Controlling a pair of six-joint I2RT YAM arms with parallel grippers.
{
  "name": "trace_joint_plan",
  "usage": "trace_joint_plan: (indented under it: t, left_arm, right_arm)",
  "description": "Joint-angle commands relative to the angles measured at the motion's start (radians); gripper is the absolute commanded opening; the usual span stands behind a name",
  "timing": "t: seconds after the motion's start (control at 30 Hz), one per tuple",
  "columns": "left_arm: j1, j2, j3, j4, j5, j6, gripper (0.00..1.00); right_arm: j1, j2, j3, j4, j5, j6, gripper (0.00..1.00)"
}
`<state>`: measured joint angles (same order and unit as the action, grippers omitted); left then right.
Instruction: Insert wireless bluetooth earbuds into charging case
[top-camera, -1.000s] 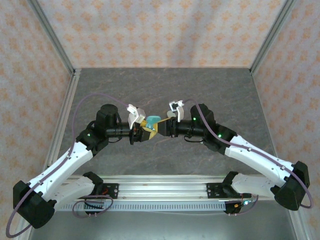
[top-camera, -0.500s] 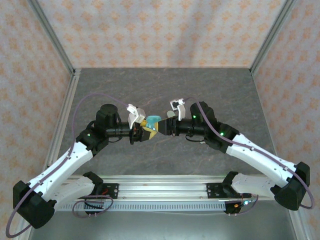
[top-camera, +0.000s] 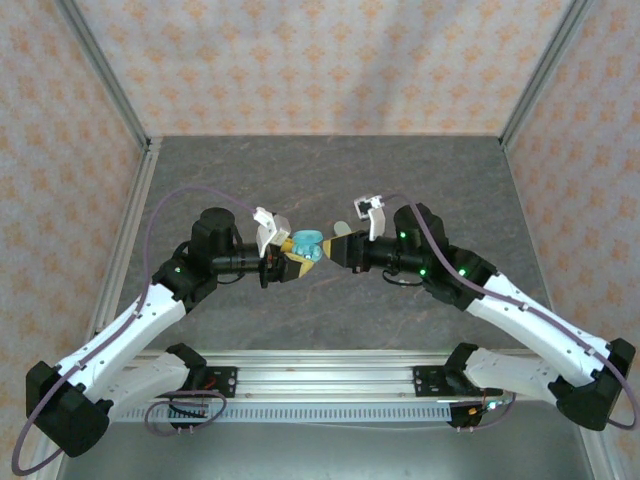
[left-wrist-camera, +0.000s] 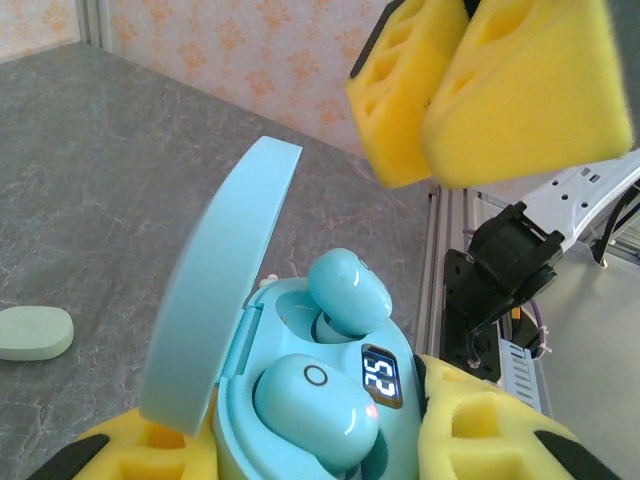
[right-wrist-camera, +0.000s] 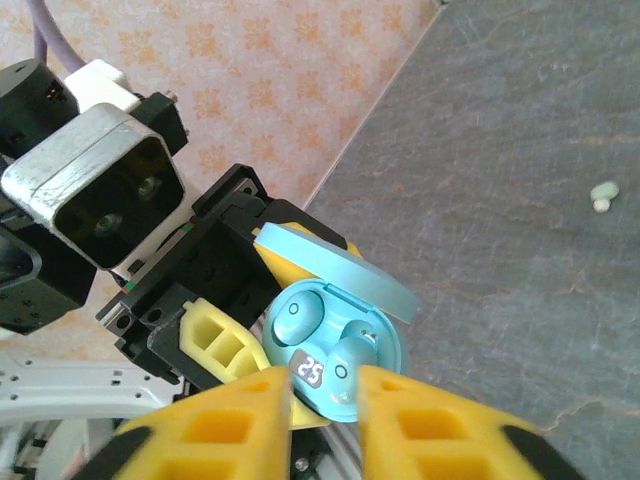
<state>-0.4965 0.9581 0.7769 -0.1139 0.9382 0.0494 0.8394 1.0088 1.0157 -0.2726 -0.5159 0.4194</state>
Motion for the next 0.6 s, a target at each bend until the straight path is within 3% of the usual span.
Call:
trace_joint_plan:
  t: [0.0,0.2,0.57]
  left_arm:
    - [0.004,0.002,-0.001,0.047,0.028,-0.017,0.17]
    - [0.004,-0.003,-0.001,0.039,0.028,-0.015,0.17]
    - [0.003,-0.011,-0.006,0.031,0.024,-0.010,0.16]
  right_arm:
    - [0.011,0.018,0.007,0.013,-0.007,0.015,0.15]
    - [0.015,0.060,0.026,0.001,-0.006,-0.004,0.08]
    - [0.015,0.102,0.058,-0.013,-0.010,-0.025,0.08]
